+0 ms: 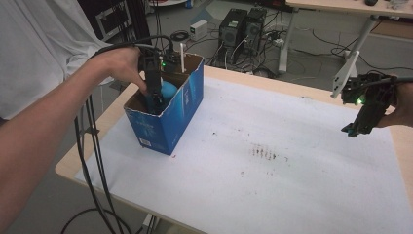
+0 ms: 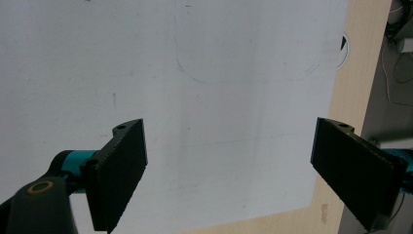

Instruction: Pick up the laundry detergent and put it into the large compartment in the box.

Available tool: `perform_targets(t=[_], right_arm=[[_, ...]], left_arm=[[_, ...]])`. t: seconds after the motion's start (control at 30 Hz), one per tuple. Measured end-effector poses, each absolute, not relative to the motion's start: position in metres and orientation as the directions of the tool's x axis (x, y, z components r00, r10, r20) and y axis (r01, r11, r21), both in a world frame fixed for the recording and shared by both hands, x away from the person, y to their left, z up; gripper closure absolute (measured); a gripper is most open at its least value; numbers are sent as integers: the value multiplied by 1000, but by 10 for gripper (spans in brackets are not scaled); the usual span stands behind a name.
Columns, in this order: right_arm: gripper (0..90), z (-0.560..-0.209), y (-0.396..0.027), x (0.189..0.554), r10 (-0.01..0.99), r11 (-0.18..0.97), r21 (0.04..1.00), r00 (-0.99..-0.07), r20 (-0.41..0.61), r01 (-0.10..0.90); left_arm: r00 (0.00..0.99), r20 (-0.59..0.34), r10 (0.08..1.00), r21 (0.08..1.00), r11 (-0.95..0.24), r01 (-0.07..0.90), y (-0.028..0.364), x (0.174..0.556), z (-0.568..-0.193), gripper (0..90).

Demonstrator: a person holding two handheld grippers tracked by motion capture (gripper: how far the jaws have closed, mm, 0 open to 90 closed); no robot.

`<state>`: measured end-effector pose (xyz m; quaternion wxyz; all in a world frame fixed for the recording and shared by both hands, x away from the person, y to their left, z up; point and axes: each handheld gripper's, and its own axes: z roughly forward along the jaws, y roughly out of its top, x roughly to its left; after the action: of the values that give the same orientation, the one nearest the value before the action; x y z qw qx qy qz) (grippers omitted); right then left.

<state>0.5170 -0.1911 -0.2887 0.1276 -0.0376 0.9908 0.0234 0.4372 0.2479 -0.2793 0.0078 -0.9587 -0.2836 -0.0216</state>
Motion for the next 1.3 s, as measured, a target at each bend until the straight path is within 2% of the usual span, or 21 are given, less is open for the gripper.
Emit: perform_targets(t=[0.47, 0.73, 1.3], right_arm=[[125, -289, -191, 516, -67, 996, 43, -965, -252, -80], [124, -289, -189, 515, -73, 995, 43, -965, -251, -87], [124, -287, -193, 514, -65, 996, 47, -966, -252, -79]], left_arm=[[842, 66, 535, -15, -844, 537, 244, 438, -279, 374], [833, 72, 548, 36, -836, 547, 248, 437, -259, 328], [839, 93, 536, 13, -843, 537, 241, 437, -239, 286]])
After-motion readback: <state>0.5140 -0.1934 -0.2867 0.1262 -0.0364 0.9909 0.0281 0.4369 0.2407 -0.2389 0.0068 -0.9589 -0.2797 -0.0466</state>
